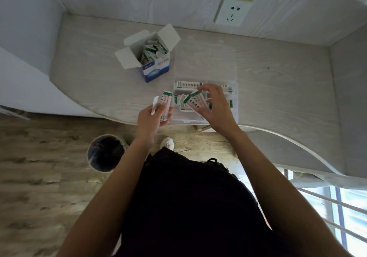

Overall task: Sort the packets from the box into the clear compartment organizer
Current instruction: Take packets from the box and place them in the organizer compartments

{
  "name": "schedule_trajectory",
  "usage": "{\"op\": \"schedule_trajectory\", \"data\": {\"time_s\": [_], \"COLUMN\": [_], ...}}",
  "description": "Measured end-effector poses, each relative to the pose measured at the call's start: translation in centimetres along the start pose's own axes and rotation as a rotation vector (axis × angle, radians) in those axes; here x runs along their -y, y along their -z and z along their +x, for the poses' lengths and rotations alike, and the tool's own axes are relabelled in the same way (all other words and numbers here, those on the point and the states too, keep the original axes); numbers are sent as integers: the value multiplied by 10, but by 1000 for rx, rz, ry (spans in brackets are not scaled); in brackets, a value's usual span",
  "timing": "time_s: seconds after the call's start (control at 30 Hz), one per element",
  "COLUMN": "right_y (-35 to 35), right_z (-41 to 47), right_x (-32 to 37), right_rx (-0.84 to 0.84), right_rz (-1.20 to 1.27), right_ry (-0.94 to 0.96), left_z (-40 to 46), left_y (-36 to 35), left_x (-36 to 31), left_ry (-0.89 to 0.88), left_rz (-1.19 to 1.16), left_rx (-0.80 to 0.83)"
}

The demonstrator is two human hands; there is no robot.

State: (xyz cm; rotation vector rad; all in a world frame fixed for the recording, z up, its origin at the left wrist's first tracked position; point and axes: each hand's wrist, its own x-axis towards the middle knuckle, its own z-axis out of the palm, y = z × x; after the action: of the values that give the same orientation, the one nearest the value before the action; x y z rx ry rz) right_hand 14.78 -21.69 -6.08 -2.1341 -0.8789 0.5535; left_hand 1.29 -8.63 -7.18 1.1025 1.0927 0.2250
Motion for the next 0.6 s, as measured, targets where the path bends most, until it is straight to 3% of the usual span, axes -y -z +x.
{"op": "schedule_trajectory", "data": {"time_s": [0.17,0.43,0.6], "right_y": [-5,-22,-22], "right_z": [-5,-1,2], "right_x": [0,-7,0], "right_rx": [79,305,202], "right_rz": [-44,-491,-667], "right_ry": [-23,149,194], "left_z": [-2,-2,-4], "left_y": [0,5,7], "left_x": [7,19,21], "left_ry": [15,126,112], "left_rz": [-30,-108,-80], "left_rx": [-27,3,53]}}
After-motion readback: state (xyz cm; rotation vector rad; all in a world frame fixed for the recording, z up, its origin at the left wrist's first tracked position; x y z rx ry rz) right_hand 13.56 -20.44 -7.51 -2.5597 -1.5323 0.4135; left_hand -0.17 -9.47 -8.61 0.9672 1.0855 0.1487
